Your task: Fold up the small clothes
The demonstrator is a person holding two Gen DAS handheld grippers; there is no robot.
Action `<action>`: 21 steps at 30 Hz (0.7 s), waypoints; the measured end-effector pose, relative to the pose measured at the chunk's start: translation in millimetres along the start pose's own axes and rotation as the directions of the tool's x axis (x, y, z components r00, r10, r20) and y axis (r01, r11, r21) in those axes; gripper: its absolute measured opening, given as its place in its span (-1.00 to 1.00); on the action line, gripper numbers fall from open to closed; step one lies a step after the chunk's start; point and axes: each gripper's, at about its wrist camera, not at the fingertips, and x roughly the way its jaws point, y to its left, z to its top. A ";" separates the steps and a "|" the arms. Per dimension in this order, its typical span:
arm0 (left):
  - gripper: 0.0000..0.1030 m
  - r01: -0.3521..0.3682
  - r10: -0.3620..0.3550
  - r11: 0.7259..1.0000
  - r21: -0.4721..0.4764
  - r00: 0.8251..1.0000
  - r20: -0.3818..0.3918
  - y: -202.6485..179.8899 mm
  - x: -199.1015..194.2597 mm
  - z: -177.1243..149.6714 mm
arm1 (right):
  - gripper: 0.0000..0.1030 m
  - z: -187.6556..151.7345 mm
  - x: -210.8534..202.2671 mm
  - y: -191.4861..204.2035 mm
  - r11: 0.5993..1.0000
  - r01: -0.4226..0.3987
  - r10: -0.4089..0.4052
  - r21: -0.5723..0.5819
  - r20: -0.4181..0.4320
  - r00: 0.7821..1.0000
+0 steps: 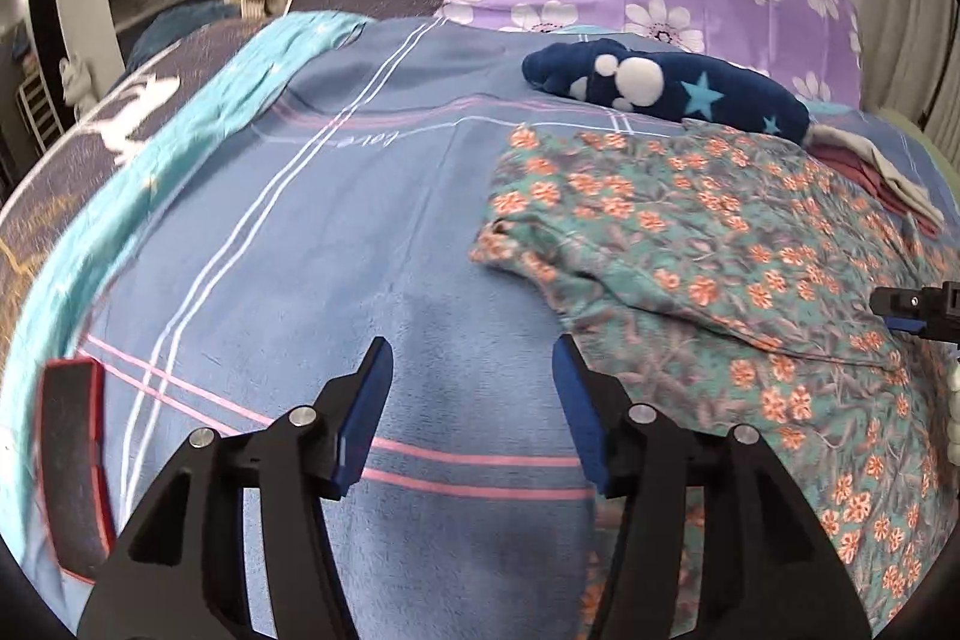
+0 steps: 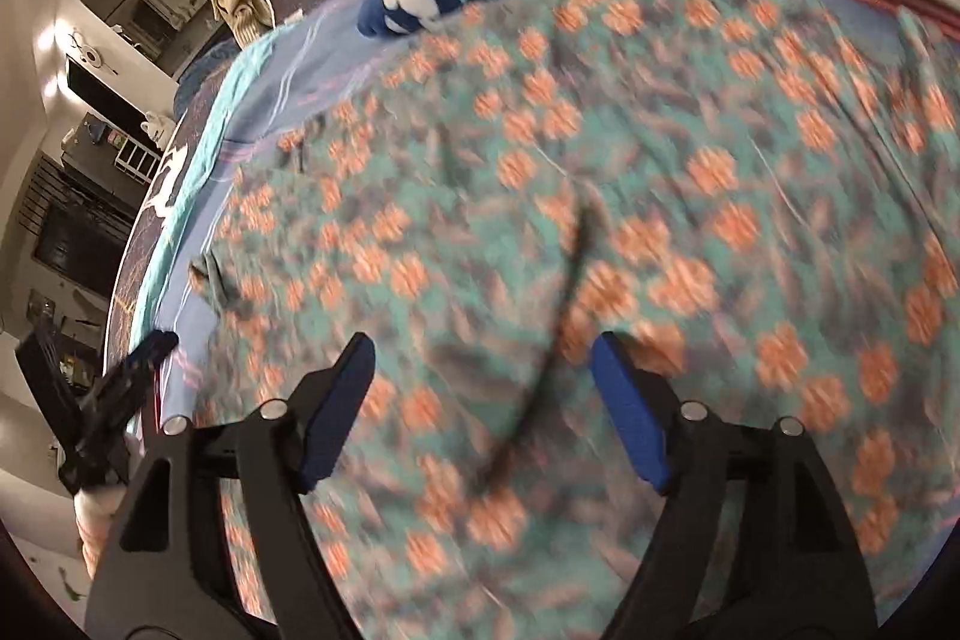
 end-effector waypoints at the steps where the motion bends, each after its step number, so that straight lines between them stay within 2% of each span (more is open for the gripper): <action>1: 0.08 0.006 -0.006 1.000 -0.011 1.000 -0.008 0.9 7.5 1.4 | -0.22 3.3 5.1 8.1 0.999 -0.008 0.007 -0.032 -0.007 1.000; 2: 0.08 0.019 -0.019 1.000 -0.024 1.000 -0.015 2.6 13.7 3.9 | -0.92 6.2 7.5 12.2 0.999 -0.015 0.014 -0.045 -0.018 1.000; 3: 0.08 0.030 -0.031 0.999 -0.035 0.999 -0.018 2.0 17.8 6.1 | -0.90 9.3 4.0 14.0 0.999 -0.017 0.017 -0.036 -0.008 1.000; 5: 0.08 0.062 -0.063 0.997 -0.049 0.998 -0.013 -0.6 23.2 10.5 | -0.90 18.6 -22.5 19.9 0.999 -0.012 0.017 -0.051 0.108 0.994; 6: 0.08 0.078 -0.078 0.996 -0.049 0.997 -0.008 -4.6 23.2 10.8 | -0.90 24.4 -45.2 24.9 0.996 0.006 0.011 -0.091 0.190 0.982; 7: 0.09 0.093 -0.093 0.995 -0.045 0.996 -0.005 -8.3 22.5 10.8 | -0.90 26.8 -58.7 26.5 0.993 0.024 0.003 -0.113 0.231 0.973; 10: 0.19 0.095 -0.095 0.995 -0.001 0.995 -0.003 -24.7 29.5 13.7 | -0.90 36.4 -93.5 16.0 0.984 0.117 -0.069 -0.135 0.314 0.947; 12: 0.20 0.080 -0.080 0.996 0.032 0.997 -0.006 -34.0 34.7 13.9 | -0.89 42.4 -98.6 -3.9 0.983 0.156 -0.118 -0.098 0.314 0.942; 15: 0.20 0.062 -0.062 0.996 0.056 0.998 -0.018 -44.8 41.8 12.2 | -0.88 45.0 -81.7 -53.5 0.976 0.216 -0.212 0.011 0.245 0.946; 17: 0.19 0.049 -0.047 0.997 0.062 0.998 -0.030 -48.5 46.4 10.9 | -0.86 39.4 -68.6 -79.3 0.975 0.214 -0.223 0.065 0.195 0.955; 20: 0.17 0.031 -0.029 0.997 0.072 0.999 -0.038 -49.7 49.2 9.1 | -0.82 28.2 -46.7 -97.8 0.973 0.193 -0.211 0.126 0.147 0.966; 21: 0.08 0.031 -0.029 0.997 0.070 0.999 -0.031 -48.6 47.3 8.8 | -0.82 24.2 -47.6 -100.8 0.974 0.188 -0.206 0.126 0.144 0.968</action>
